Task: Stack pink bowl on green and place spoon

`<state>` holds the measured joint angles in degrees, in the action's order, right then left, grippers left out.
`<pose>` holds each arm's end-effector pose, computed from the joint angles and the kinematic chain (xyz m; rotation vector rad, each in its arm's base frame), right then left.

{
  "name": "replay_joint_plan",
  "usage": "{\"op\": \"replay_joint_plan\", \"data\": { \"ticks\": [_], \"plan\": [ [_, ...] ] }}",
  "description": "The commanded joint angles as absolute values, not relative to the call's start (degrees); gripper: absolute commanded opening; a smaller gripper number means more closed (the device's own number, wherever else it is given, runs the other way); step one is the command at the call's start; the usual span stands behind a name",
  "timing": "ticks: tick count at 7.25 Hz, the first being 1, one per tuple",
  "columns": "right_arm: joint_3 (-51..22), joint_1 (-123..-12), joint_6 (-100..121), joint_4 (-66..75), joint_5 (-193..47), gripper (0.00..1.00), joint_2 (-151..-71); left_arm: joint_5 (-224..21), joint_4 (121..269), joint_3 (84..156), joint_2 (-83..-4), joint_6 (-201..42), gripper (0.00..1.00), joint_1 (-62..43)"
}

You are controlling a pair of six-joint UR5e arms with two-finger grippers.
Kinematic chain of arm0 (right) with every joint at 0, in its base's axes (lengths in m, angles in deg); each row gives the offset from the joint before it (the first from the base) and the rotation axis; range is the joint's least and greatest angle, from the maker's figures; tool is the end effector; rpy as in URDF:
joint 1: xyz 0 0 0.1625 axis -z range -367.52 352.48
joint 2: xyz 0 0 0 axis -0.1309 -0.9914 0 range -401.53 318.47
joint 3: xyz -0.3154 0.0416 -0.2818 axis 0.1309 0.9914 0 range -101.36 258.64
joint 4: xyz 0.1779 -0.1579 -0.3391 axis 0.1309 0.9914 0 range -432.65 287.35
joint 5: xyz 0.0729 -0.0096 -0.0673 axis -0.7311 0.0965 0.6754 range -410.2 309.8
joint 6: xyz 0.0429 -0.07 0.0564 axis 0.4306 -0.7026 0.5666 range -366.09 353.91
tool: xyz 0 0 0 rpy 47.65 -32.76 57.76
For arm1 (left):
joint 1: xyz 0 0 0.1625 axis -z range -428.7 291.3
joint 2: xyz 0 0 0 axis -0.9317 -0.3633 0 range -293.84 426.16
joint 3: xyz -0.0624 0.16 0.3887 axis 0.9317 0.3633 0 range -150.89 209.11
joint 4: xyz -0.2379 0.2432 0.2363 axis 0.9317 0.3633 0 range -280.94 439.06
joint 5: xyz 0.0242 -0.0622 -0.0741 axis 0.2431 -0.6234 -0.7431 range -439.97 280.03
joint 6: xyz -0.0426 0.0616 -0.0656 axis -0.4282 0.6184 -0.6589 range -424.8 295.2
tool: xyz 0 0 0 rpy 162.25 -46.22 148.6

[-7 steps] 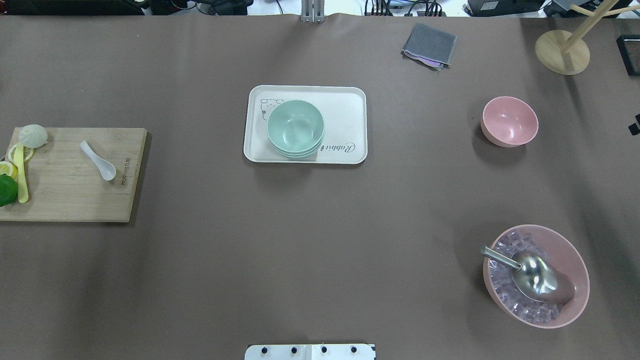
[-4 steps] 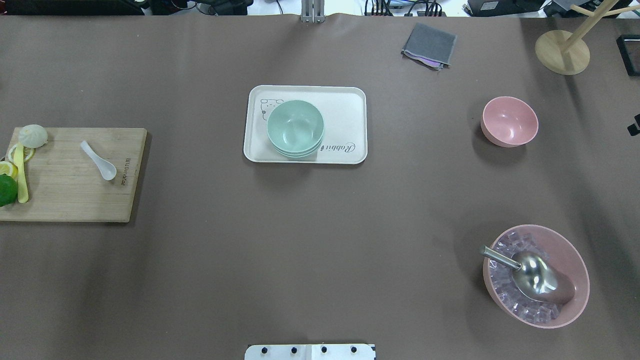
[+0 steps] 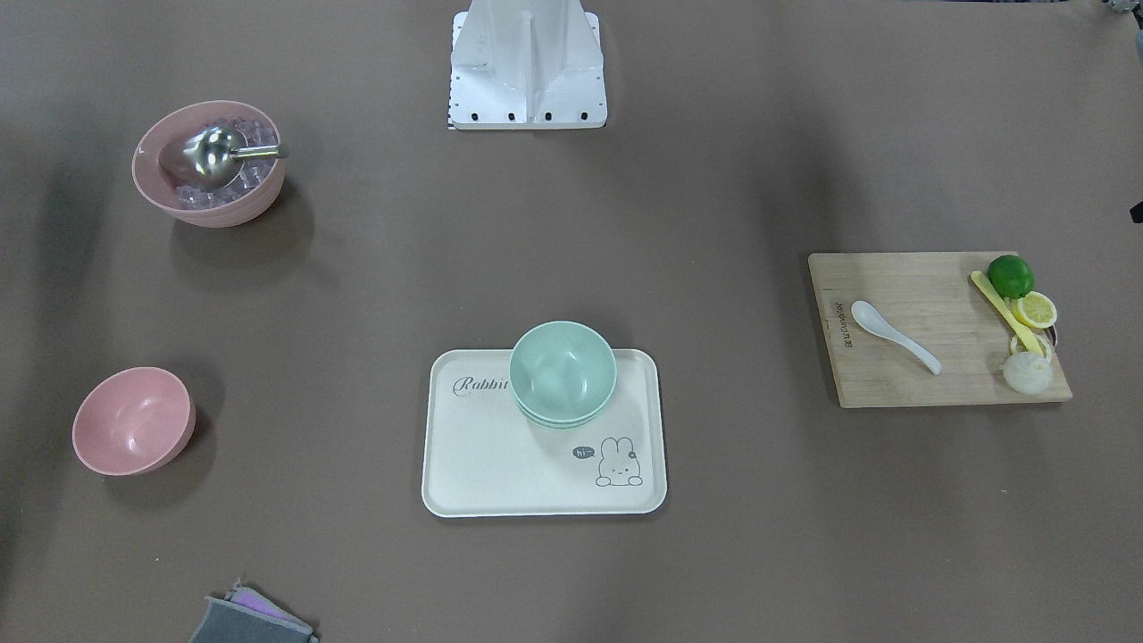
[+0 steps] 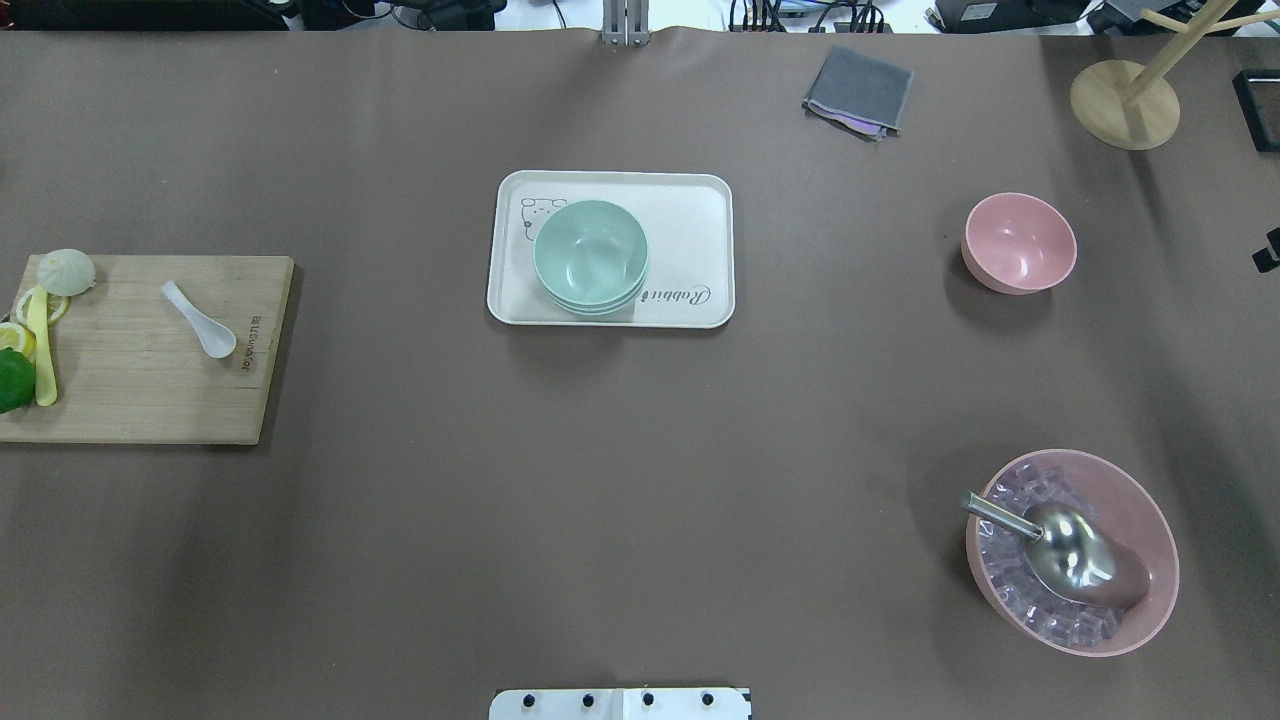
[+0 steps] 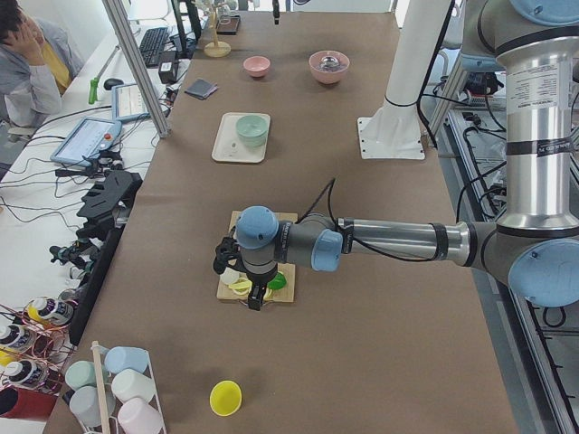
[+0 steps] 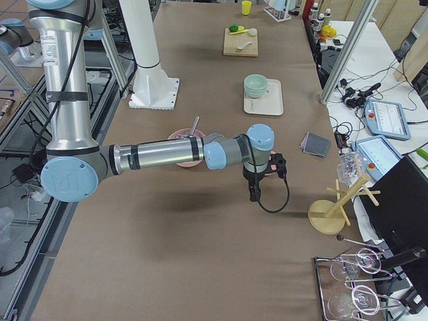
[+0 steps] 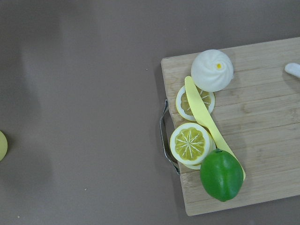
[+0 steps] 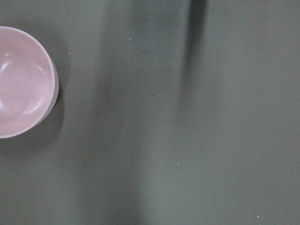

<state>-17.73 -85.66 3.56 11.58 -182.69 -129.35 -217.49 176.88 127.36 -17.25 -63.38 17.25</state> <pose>-0.0421 -0.5213 0.5754 0.0964 -0.7695 -0.1293 -0.0278 -0.4558 0.6232 0.1370 0.8316 0.1586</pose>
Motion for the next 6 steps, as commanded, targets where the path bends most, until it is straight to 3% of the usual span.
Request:
{"op": "replay_joint_plan", "data": {
  "ticks": [1,6],
  "plan": [
    [-17.69,-85.66,3.66,11.38,-183.17,1.0,-129.42,-217.51,177.23,128.42,-17.07,-63.31,0.98,17.17],
    [-17.69,-85.66,3.66,11.29,-184.13,1.0,-129.51,-219.45,177.4,128.42,-17.07,-67.68,0.98,17.09]
  ]
}}
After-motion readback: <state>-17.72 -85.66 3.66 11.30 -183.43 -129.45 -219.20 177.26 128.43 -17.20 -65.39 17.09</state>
